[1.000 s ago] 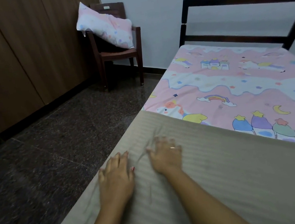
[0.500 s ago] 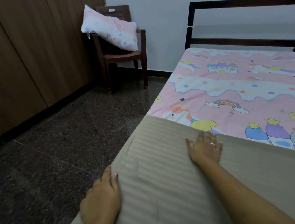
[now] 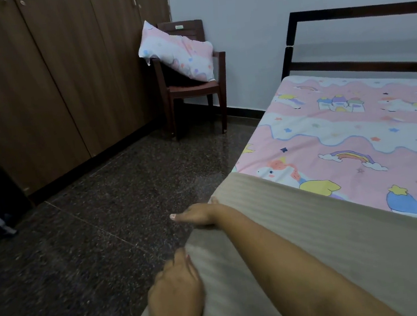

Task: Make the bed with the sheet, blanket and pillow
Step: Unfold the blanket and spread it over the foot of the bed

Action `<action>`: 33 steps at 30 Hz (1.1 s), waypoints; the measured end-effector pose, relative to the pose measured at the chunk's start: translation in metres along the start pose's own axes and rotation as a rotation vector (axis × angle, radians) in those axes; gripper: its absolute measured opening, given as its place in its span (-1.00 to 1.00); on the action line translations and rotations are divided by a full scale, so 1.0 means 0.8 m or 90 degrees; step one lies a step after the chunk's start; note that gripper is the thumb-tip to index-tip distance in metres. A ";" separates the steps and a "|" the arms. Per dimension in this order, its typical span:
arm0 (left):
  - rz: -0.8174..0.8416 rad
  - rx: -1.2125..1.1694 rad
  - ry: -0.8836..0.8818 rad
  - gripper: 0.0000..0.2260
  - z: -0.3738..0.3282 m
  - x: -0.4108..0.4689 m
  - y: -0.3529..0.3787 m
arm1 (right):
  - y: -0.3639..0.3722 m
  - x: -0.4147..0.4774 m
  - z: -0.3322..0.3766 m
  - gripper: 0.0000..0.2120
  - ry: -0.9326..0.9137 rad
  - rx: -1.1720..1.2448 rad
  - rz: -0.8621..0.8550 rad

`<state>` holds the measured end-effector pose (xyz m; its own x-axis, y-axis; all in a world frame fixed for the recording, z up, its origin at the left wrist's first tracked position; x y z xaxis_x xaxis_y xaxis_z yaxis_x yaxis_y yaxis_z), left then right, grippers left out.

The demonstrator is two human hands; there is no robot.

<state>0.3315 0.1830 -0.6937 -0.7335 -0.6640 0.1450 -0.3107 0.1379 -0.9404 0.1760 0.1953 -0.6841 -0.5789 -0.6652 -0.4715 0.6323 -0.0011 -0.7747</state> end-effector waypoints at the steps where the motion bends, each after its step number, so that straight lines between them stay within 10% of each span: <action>1: 0.007 0.002 -0.002 -0.88 0.001 0.000 -0.001 | 0.004 -0.010 0.017 -0.39 -0.046 0.141 0.014; 4: 0.031 0.015 0.022 -0.78 0.001 -0.007 -0.009 | -0.014 -0.048 0.022 -0.55 -0.127 0.378 -0.149; 8: 0.020 -0.047 0.000 -0.71 0.035 -0.029 -0.038 | -0.025 -0.080 -0.081 -0.47 0.091 -0.009 -0.327; 13: 0.094 -0.065 -0.136 -0.70 0.125 -0.075 -0.068 | 0.036 -0.106 -0.105 -0.40 0.245 -0.017 -0.326; 19: 0.107 -0.064 -0.194 -0.73 0.150 -0.102 -0.082 | 0.105 -0.078 0.082 -0.40 -0.050 -0.205 -0.160; 22: 0.116 -0.076 -0.222 -0.74 0.168 -0.104 -0.085 | 0.135 -0.092 0.142 -0.48 -0.215 0.043 0.011; 24: 0.126 -0.082 -0.225 -0.75 0.176 -0.104 -0.083 | 0.104 -0.101 0.139 -0.54 -0.255 0.132 -0.088; 27: 0.142 -0.077 -0.214 -0.75 0.182 -0.103 -0.078 | 0.034 -0.104 0.057 -0.54 -0.089 -0.023 -0.359; 30: 0.146 -0.115 -0.223 -0.77 0.192 -0.102 -0.071 | 0.044 -0.121 -0.034 -0.44 0.200 -0.073 -0.347; 33: 0.130 -0.190 -0.250 -0.75 0.201 -0.100 -0.069 | 0.111 -0.140 0.011 -0.38 0.175 -0.087 -0.323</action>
<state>0.5040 0.1105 -0.7030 -0.5326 -0.8196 -0.2113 -0.3862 0.4575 -0.8010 0.3017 0.2636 -0.6967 -0.9149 -0.3896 -0.1062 0.1809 -0.1603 -0.9703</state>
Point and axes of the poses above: each hand's wrist, its own x-axis towards the middle knuckle, its own y-axis out of the palm, z = x × y, the point moved 8 cm from there along x, towards the middle knuckle, and after that the axes turned 1 degree about y, right-handed, at the moved point
